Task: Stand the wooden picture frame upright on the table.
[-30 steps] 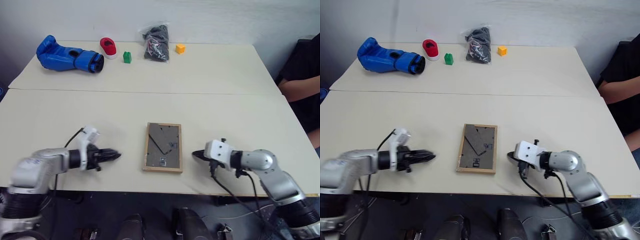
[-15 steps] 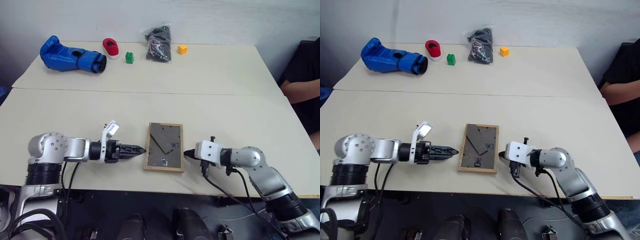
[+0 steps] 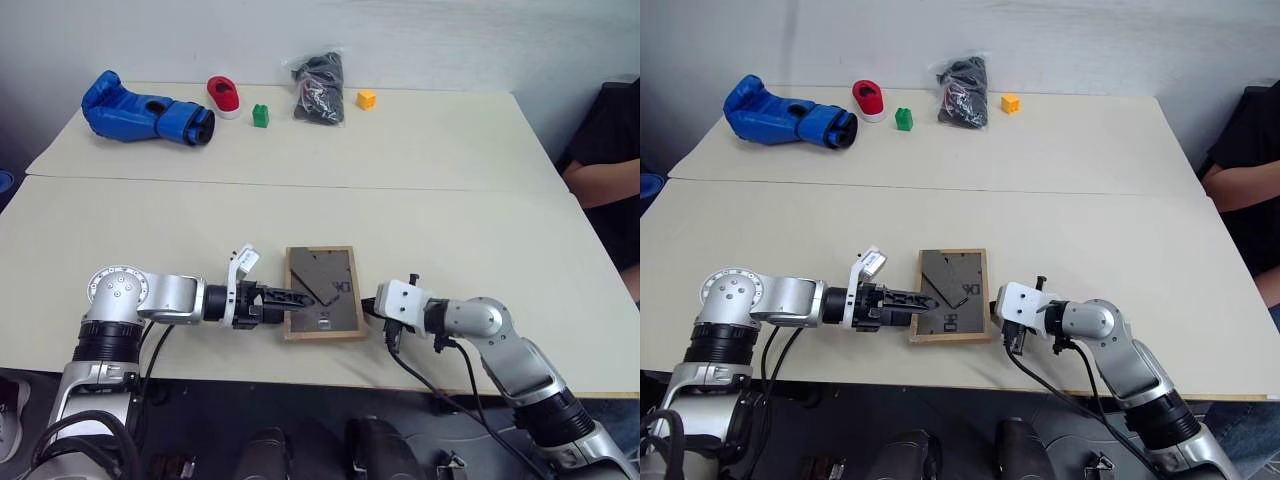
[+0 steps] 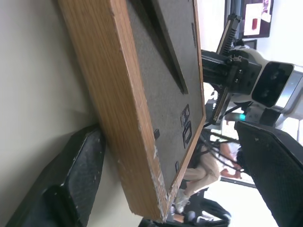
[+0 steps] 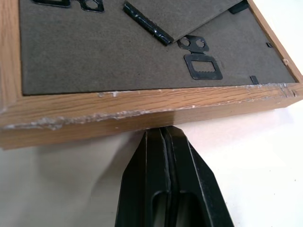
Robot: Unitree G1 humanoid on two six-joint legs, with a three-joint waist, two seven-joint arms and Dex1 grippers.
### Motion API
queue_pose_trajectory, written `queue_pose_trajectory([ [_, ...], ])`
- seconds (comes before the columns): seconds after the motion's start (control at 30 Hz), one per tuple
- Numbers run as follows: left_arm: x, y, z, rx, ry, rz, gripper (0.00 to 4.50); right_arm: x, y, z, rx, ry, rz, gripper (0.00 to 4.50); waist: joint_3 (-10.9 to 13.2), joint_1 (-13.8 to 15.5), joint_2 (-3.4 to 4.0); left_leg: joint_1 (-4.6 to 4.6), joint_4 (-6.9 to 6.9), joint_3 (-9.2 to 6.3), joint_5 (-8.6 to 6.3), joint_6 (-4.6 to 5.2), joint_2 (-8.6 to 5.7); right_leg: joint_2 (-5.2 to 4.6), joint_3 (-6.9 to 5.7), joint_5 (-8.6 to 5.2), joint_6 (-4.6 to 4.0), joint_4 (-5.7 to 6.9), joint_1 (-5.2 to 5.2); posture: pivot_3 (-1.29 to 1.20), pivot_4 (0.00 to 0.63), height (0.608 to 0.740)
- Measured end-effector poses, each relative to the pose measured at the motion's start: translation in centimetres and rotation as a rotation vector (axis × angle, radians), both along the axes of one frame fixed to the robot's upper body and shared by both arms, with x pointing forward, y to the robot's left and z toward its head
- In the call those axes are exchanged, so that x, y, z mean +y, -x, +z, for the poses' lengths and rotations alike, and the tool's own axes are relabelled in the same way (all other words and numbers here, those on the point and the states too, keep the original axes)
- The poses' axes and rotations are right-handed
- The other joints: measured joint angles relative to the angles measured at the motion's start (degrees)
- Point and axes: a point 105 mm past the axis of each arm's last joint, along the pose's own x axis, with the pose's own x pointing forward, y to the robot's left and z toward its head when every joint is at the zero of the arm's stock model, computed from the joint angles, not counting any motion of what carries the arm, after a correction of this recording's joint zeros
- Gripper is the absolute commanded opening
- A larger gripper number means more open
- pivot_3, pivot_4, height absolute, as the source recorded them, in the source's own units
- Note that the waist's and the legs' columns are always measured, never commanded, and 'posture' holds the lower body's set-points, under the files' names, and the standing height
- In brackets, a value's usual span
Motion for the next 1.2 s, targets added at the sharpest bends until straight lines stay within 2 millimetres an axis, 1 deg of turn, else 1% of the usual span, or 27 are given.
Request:
queue_pose_trajectory([
  [0.07, -0.2, -0.1, -0.3, 0.018, 0.000, 0.028, 3.64, 0.0, 0.0, 0.0, -0.001, 0.002, -0.009, 0.00, 0.0, 0.0, -0.01, 0.04, 0.00, 0.00, 0.00, -0.03, 0.00, -0.01, 0.00, 0.00, 0.00, -0.04, 0.03, 0.00, 0.150, 0.740],
  [0.23, -0.8, 0.0, -1.0, 0.044, 0.012, 0.090, 2.10, 0.0, 0.1, -0.1, -0.002, 0.003, -0.026, 0.00, 0.0, 0.0, -0.01, 0.03, 0.00, 0.00, 0.00, -0.04, -0.02, 0.01, -0.02, 0.00, 0.00, -0.13, 0.05, 0.00, 0.150, 0.740],
  [0.37, -1.0, -0.3, 0.3, 0.006, 0.073, 0.111, 1.33, -0.1, 0.2, -0.2, 0.006, 0.003, -0.033, 0.00, 0.0, 0.3, -0.03, 0.06, 0.01, 0.00, 0.01, -0.06, -0.02, 0.03, -0.06, 0.00, 0.00, -0.26, 0.18, 0.00, 0.150, 0.740],
  [0.4, -1.1, -0.3, 0.3, 0.002, 0.077, 0.111, 1.25, -0.2, 0.2, -0.3, 0.007, 0.004, -0.035, 0.00, 0.0, 0.4, -0.03, 0.10, 0.01, 0.00, 0.01, -0.06, -0.03, 0.03, -0.06, -0.01, 0.01, -0.28, 0.22, 0.00, 0.150, 0.740],
  [0.53, -1.2, 0.0, 0.1, -0.005, 0.087, 0.127, 1.25, -0.7, 0.3, -0.1, 0.008, -0.005, -0.054, 0.00, 0.0, 0.7, -0.04, 0.09, 0.01, -0.03, 0.01, -0.06, -0.06, 0.03, -0.07, -0.02, 0.03, -0.32, 0.26, 0.00, 0.150, 0.740],
  [0.67, -0.7, 1.1, 0.4, -0.083, 0.029, 0.081, 1.25, -2.4, 1.2, -0.1, 0.073, -0.061, -0.052, 0.00, 0.0, 0.6, -0.01, -0.04, -0.07, -0.08, 0.01, -0.06, -0.09, 0.06, -0.08, -0.03, 0.05, -0.45, 0.19, 0.00, 0.150, 0.740],
  [0.7, -0.2, 1.3, 0.6, -0.145, 0.000, 0.068, 1.25, -3.4, 1.3, 0.3, 0.099, -0.092, -0.062, 0.35, 0.0, 0.6, -0.01, -0.08, -0.06, -0.07, 0.01, -0.06, -0.09, 0.09, -0.09, -0.03, 0.06, -0.45, 0.14, 0.00, 0.150, 0.740],
  [0.73, 0.1, 1.4, 1.0, -0.205, -0.011, 0.051, 1.25, -4.1, 1.4, 0.9, 0.115, -0.125, -0.064, 0.55, 0.1, 0.6, 0.00, -0.12, -0.06, -0.05, 0.02, -0.07, -0.10, 0.12, -0.12, -0.04, 0.05, -0.45, 0.13, 0.00, 0.150, 0.740],
  [0.77, 0.5, 1.4, 1.6, -0.285, -0.025, 0.032, 1.25, -4.9, 1.5, 1.7, 0.135, -0.159, -0.058, 0.91, 0.1, 0.4, 0.03, -0.08, -0.07, 0.00, 0.03, -0.09, -0.10, 0.15, -0.11, -0.04, 0.05, -0.45, 0.13, 0.00, 0.150, 0.740],
  [0.83, 1.2, 1.1, 2.3, -0.430, -0.023, 0.028, 1.25, -5.5, 2.1, 3.2, 0.189, -0.232, -0.016, 1.50, 0.1, 0.2, 0.11, -0.03, -0.16, 0.10, 0.06, -0.15, -0.06, 0.20, -0.06, -0.05, 0.02, -0.45, 0.13, 0.00, 0.150, 0.740],
  [0.87, 1.5, 0.8, 2.6, -0.501, -0.020, 0.030, 1.25, -5.5, 2.5, 4.0, 0.217, -0.281, 0.011, 1.86, 0.1, 0.2, 0.11, 0.00, -0.19, 0.10, 0.08, -0.19, -0.02, 0.24, -0.06, -0.06, 0.00, -0.45, 0.13, 0.00, 0.150, 0.740],
  [0.93, 1.9, 0.4, 2.7, -0.637, -0.009, 0.018, 1.25, -4.8, 2.9, 5.7, 0.285, -0.385, 0.069, 2.51, 0.1, 0.0, 0.14, 0.00, -0.23, 0.10, 0.10, -0.21, 0.05, 0.25, -0.05, -0.08, -0.02, -0.44, 0.11, 0.00, 0.150, 0.740],
  [0.97, 1.9, 0.5, 2.5, -0.699, -0.006, -0.010, 1.25, -4.2, 3.2, 6.6, 0.333, -0.429, 0.107, 2.92, 0.1, 0.0, 0.15, -0.01, -0.25, 0.10, 0.09, -0.21, 0.08, 0.24, -0.03, -0.08, -0.03, -0.45, 0.09, 0.00, 0.150, 0.740],
  [1.03, 1.8, 0.8, 2.2, -0.774, 0.004, -0.061, 1.25, -3.4, 3.8, 7.7, 0.388, -0.465, 0.163, 3.45, 0.1, 0.0, 0.14, -0.03, -0.31, 0.08, 0.09, -0.20, 0.10, 0.21, -0.02, -0.08, -0.03, -0.48, 0.06, 0.00, 0.150, 0.740],
  [1.13, 1.5, 1.0, 2.1, -0.842, 0.015, -0.101, 1.25, -2.0, 3.9, 9.7, 0.399, -0.491, 0.237, 4.46, 0.1, 0.3, 0.14, -0.09, -0.31, 0.03, 0.05, -0.09, 0.10, 0.11, -0.01, -0.08, -0.03, -0.50, 0.02, 0.00, 0.150, 0.740],
  [1.2, 1.2, 1.0, 1.9, -0.862, 0.026, -0.112, 1.25, 0.0, 3.1, 11.4, 0.330, -0.523, 0.282, 4.49, 0.1, 0.1, 0.14, -0.10, -0.30, 0.02, 0.04, -0.07, 0.10, 0.08, 0.00, -0.07, -0.02, -0.48, 0.00, 0.00, 0.150, 0.740],
])
